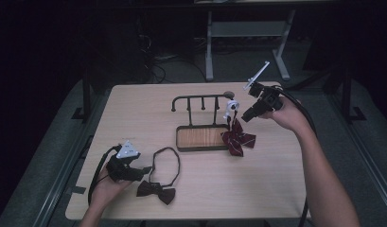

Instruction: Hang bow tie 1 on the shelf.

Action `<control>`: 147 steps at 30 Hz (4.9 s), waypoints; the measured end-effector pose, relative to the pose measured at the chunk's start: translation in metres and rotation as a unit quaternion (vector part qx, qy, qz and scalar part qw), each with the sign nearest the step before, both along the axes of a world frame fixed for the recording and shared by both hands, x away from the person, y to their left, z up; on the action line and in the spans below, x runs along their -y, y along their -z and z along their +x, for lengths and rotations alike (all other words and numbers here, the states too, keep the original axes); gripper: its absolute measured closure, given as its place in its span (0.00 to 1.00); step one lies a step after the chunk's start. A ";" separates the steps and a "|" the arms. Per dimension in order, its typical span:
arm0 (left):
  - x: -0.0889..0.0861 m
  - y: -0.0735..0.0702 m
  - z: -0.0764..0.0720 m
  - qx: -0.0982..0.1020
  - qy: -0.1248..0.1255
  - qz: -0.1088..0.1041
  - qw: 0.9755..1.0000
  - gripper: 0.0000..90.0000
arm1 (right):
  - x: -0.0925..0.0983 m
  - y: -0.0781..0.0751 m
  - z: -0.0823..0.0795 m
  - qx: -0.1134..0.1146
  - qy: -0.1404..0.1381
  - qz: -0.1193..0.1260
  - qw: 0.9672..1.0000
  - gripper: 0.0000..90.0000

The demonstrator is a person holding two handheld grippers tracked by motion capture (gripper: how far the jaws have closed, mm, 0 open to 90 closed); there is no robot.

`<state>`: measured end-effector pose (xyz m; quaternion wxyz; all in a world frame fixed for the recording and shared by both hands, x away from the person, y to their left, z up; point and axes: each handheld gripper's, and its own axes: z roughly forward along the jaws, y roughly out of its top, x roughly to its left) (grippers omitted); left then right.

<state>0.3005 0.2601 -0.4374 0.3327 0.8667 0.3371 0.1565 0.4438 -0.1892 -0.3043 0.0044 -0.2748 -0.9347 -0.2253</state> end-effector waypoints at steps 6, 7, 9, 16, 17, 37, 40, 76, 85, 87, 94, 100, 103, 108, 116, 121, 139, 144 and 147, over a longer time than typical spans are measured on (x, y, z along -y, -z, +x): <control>0.000 0.000 0.000 0.002 0.002 0.004 1.000 0.32 | 0.000 0.006 -0.006 -0.002 -0.007 0.003 1.000 0.80; 0.000 0.000 0.000 0.002 0.003 0.004 1.000 0.32 | 0.000 0.006 -0.006 -0.002 -0.007 0.003 1.000 0.80; 0.000 0.000 0.000 0.002 0.003 0.004 1.000 0.32 | 0.003 0.012 -0.010 -0.003 -0.008 0.009 1.000 0.79; 0.001 0.000 0.000 0.002 0.006 0.004 1.000 0.32 | 0.011 0.028 -0.019 -0.013 -0.008 0.008 1.000 0.78; 0.001 0.000 0.000 0.002 0.006 0.003 1.000 0.32 | 0.011 0.028 -0.019 -0.013 -0.008 0.008 1.000 0.78; 0.002 0.001 0.000 -0.001 0.007 0.006 1.000 0.32 | 0.022 0.054 -0.043 -0.013 -0.011 0.034 0.999 0.69; 0.003 0.001 0.000 -0.001 0.008 0.006 1.000 0.32 | 0.023 0.058 -0.047 -0.014 -0.010 0.041 0.999 0.67; 0.005 0.003 0.001 -0.004 0.010 0.016 1.000 0.32 | 0.046 0.101 -0.086 -0.024 0.005 0.048 0.999 0.57; 0.002 0.000 0.005 -0.002 0.006 0.010 1.000 0.32 | 0.042 0.107 -0.096 -0.014 0.003 0.048 0.999 0.56; 0.002 0.000 0.006 -0.003 0.005 0.010 1.000 0.32 | 0.042 0.109 -0.098 -0.011 0.003 0.043 0.999 0.54; 0.010 -0.002 0.008 -0.005 0.010 0.015 1.000 0.34 | 0.038 0.119 -0.105 -0.007 0.007 0.047 0.999 0.52; 0.018 -0.010 0.012 0.003 0.019 0.028 0.999 0.38 | 0.036 0.123 -0.110 -0.007 0.011 0.062 0.998 0.49; 0.018 -0.014 0.017 -0.003 0.021 0.026 0.999 0.45 | 0.035 0.123 -0.113 -0.004 0.017 0.064 0.998 0.46; 0.017 -0.017 0.023 -0.007 0.021 0.031 0.999 0.50 | 0.035 0.125 -0.115 0.002 0.016 0.058 0.998 0.44; 0.024 -0.021 0.040 -0.034 0.022 0.041 0.998 0.60 | 0.038 0.128 -0.116 0.003 0.025 0.054 0.998 0.40; 0.033 -0.024 0.052 -0.054 0.028 0.048 0.997 0.64 | 0.039 0.126 -0.116 0.010 0.027 0.059 0.998 0.40; 0.049 -0.020 0.076 -0.085 0.051 0.102 0.990 0.76 | 0.042 0.124 -0.117 0.016 0.030 0.060 0.998 0.39; 0.051 -0.010 0.083 -0.104 0.053 0.113 0.987 0.79 | 0.041 0.124 -0.117 0.018 0.028 0.060 0.998 0.39; 0.052 -0.009 0.084 -0.103 0.051 0.115 0.987 0.80 | 0.041 0.124 -0.117 0.018 0.028 0.059 0.998 0.40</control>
